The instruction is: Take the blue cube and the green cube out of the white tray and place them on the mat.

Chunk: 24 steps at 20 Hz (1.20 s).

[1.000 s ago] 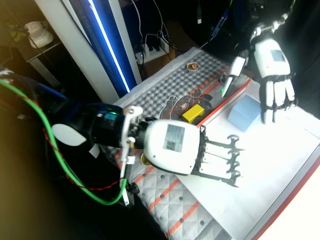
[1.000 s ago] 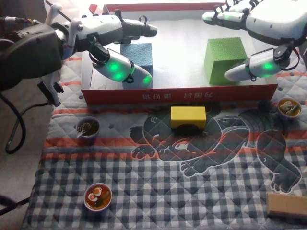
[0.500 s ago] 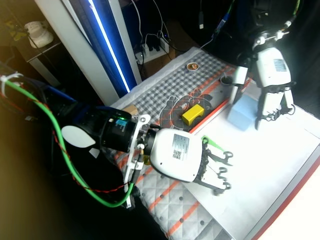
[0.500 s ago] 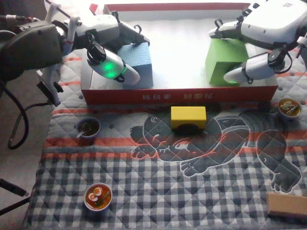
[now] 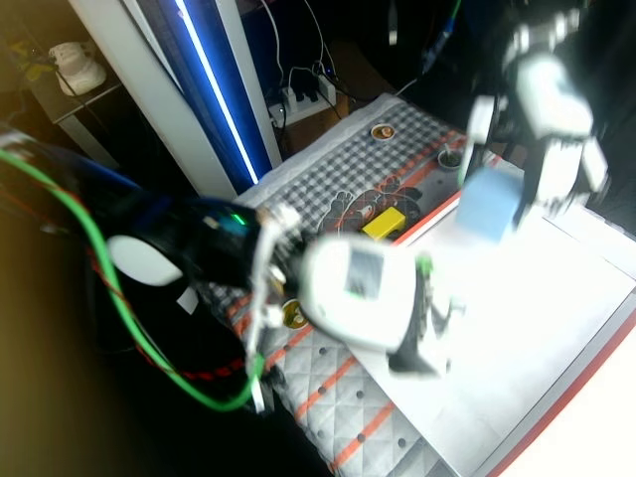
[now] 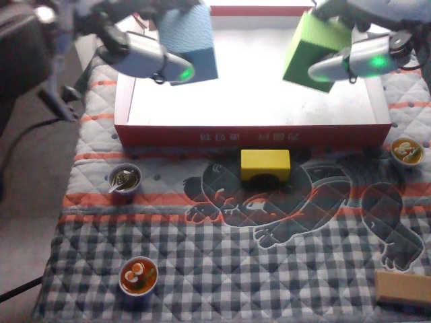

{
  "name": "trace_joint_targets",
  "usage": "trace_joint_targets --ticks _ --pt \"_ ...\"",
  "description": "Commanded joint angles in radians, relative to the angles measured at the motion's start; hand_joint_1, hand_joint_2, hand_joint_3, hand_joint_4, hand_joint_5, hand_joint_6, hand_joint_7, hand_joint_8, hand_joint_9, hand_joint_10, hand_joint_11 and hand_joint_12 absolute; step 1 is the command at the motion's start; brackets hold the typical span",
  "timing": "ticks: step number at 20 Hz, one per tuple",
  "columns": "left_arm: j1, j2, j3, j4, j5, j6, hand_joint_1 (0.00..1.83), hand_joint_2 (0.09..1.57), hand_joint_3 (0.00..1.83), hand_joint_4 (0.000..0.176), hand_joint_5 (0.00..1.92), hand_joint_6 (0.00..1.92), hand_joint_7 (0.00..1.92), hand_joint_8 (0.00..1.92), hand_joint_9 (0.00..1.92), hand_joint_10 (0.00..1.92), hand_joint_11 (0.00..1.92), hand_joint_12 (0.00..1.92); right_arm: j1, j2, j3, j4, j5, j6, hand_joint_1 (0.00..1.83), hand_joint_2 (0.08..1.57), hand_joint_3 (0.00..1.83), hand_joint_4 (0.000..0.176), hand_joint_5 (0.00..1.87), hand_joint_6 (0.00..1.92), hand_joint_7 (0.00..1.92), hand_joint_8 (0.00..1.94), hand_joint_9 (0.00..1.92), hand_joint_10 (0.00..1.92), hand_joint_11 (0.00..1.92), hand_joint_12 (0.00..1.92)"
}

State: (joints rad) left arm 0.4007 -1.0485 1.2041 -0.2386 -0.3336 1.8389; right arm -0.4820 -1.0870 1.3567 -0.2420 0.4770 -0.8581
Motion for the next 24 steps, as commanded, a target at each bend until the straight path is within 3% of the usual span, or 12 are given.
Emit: trace_joint_targets --ticks 1,4,8,10,14,15,16,17,18,19,21,24 --pt "0.006 0.013 -0.028 0.04 -0.15 -0.019 1.22 1.18 0.0 0.0 0.94 0.84 0.82 1.43 0.53 1.23 0.07 1.65 0.011 0.02 -0.023 0.01 0.177 -0.001 0.46 1.2 0.0 0.0 1.09 0.0 1.24 0.0 0.98 0.75 0.64 1.52" --pt "0.095 0.123 -0.172 0.148 -0.245 -0.092 1.22 1.15 0.0 0.0 1.03 0.75 0.85 1.35 0.57 1.32 0.15 1.77 -0.062 0.129 -0.138 0.006 0.301 -0.001 0.54 1.2 0.0 0.0 1.15 0.01 1.37 0.08 0.98 1.13 0.7 1.69" --pt "0.234 0.192 -0.272 0.222 -0.32 -0.245 1.24 1.15 0.0 0.0 1.06 0.64 0.81 1.46 0.46 1.63 0.16 1.92 -0.202 0.224 -0.254 0.0 0.399 -0.001 0.45 1.17 0.0 0.0 1.15 0.0 1.38 0.07 1.07 0.9 0.67 1.45" --pt "0.275 0.186 -0.274 0.192 -0.321 -0.246 1.25 1.12 0.0 0.0 1.15 0.5 0.85 1.38 0.52 1.44 0.12 1.81 -0.239 0.226 -0.27 -0.014 0.4 -0.001 0.63 1.17 0.0 0.0 1.08 0.0 1.4 0.26 1.09 1.17 0.9 1.66" --pt "0.307 0.152 -0.268 0.162 -0.307 -0.246 1.25 1.13 0.0 0.0 1.11 0.55 0.86 1.37 0.58 1.34 0.27 1.76 -0.314 0.209 -0.28 -0.058 0.389 0.041 0.42 1.16 0.0 0.0 0.97 0.0 1.16 0.22 0.76 1.2 0.6 1.68" --pt "0.314 0.145 -0.265 0.162 -0.299 -0.246 1.24 1.14 0.0 0.0 1.06 0.65 0.84 1.4 0.59 1.3 0.23 1.75 -0.323 0.205 -0.28 -0.07 0.381 0.05 0.31 1.18 0.0 0.0 0.9 0.0 1.08 0.15 0.72 1.02 0.53 1.53" --pt "0.322 0.141 -0.264 0.159 -0.297 -0.246 1.05 1.03 0.0 0.0 0.89 0.27 0.69 0.85 0.52 1.16 0.14 1.58 -0.326 0.204 -0.28 -0.078 0.372 0.052 0.16 1.18 0.0 0.0 0.68 0.0 0.83 0.03 0.62 0.51 0.3 1.27" --pt "0.331 0.14 -0.263 0.15 -0.299 -0.246 0.95 0.96 0.0 0.043 0.81 0.08 0.66 0.54 0.47 1.07 0.08 1.54 -0.326 0.204 -0.28 -0.079 0.365 0.052 0.1 1.17 0.0 0.0 0.5 0.0 0.63 0.01 0.55 0.2 0.17 1.13" --pt "0.336 0.141 -0.263 0.143 -0.303 -0.246 0.85 0.93 0.0 0.079 0.68 0.01 0.66 0.32 0.46 0.9 0.08 1.47 -0.327 0.204 -0.281 -0.079 0.361 0.053 0.08 1.12 0.0 0.032 0.36 0.0 0.47 0.0 0.44 0.06 0.06 1.01" --pt "0.338 0.142 -0.263 0.138 -0.305 -0.246 0.78 0.86 0.0 0.122 0.47 0.0 0.57 0.13 0.44 0.65 0.08 1.34 -0.328 0.204 -0.283 -0.079 0.36 0.053 0.06 1.08 0.0 0.108 0.15 0.0 0.23 0.0 0.19 0.01 0.01 0.46" --pt "0.341 0.143 -0.265 0.133 -0.31 -0.246 0.63 0.87 0.0 0.163 0.24 0.0 0.44 0.01 0.49 0.18 0.05 1.19 -0.328 0.205 -0.285 -0.078 0.36 0.053 0.01 1.04 0.0 0.123 0.01 0.0 0.02 0.0 0.01 0.0 0.0 0.03" --pt "0.364 0.161 -0.282 0.102 -0.359 -0.246 0.66 0.77 0.0 0.176 0.04 0.0 0.21 0.0 0.32 0.0 0.0 1.01 -0.328 0.211 -0.292 -0.077 0.361 0.053 0.08 1.02 0.0 0.175 0.0 0.0 0.0 0.0 0.0 0.0 0.0 0.0"
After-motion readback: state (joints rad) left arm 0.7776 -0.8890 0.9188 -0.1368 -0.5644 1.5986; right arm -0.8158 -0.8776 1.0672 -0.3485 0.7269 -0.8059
